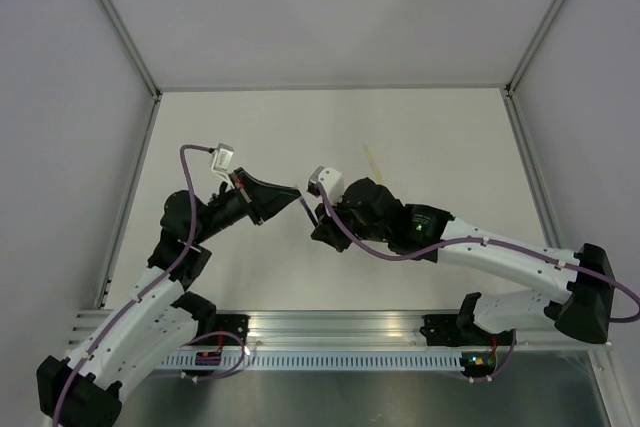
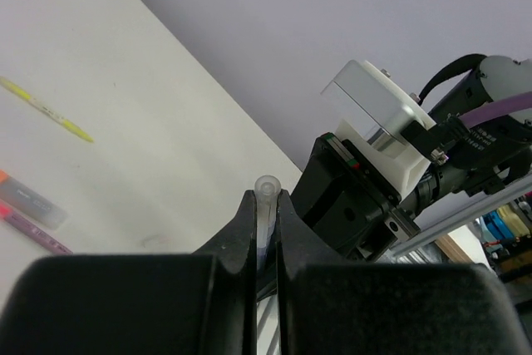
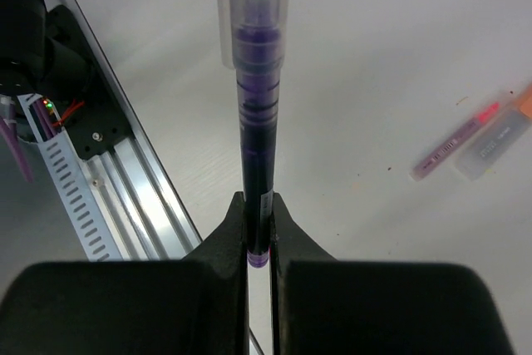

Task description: Insert the pens into the pen caps

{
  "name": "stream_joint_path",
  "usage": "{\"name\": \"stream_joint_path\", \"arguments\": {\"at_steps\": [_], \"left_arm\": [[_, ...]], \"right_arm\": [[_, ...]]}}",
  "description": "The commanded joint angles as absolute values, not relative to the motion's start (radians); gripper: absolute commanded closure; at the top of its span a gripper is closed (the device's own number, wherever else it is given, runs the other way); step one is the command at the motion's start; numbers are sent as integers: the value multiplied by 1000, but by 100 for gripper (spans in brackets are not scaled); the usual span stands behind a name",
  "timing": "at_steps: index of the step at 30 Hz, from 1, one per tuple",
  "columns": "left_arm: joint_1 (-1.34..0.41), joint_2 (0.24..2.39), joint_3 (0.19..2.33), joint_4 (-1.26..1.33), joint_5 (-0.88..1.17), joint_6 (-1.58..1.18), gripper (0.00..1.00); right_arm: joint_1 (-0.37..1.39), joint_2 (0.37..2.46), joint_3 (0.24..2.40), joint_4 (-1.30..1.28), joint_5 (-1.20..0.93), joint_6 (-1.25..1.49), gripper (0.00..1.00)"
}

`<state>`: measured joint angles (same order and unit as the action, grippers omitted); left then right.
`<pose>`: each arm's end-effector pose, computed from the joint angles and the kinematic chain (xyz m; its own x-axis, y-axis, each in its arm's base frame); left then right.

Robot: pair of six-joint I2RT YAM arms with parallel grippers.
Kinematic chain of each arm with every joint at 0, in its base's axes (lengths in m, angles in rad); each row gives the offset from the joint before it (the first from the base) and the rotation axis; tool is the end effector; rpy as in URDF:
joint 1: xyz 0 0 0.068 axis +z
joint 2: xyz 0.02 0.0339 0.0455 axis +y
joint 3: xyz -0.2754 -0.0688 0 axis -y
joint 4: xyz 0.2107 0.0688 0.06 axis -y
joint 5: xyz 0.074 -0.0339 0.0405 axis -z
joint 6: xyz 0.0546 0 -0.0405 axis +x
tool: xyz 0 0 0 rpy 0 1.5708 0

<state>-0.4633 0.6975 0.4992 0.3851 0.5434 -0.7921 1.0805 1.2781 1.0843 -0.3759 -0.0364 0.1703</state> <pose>0.1179 -0.0905 0.3301 -0.4791 -0.4417 -0.7585 0.7061 0.3193 -0.6320 0.1240 0.2366 0.3261 -0.4022 -0.3938 -0.8266 -0.8400 0.5178 0.1621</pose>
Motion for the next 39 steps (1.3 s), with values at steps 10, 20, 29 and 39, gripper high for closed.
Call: {"name": "stream_joint_path", "arguments": {"at_steps": [10,20,29,39], "left_arm": [[-491,834,673,35,577,-767,98],[-446,1006,781,-123,396,-647,98],[-334,1320,887,-166,313,-543,98],[-334,1629,971,-150,230,-502,98]], "right_arm": [[1057,1129,905,-11,-45,287,64],[1058,983,831,-118,46,362,37],[1058,897,767,-124,115,377,35],[1058,903,762,-143,132,362,35]]}}
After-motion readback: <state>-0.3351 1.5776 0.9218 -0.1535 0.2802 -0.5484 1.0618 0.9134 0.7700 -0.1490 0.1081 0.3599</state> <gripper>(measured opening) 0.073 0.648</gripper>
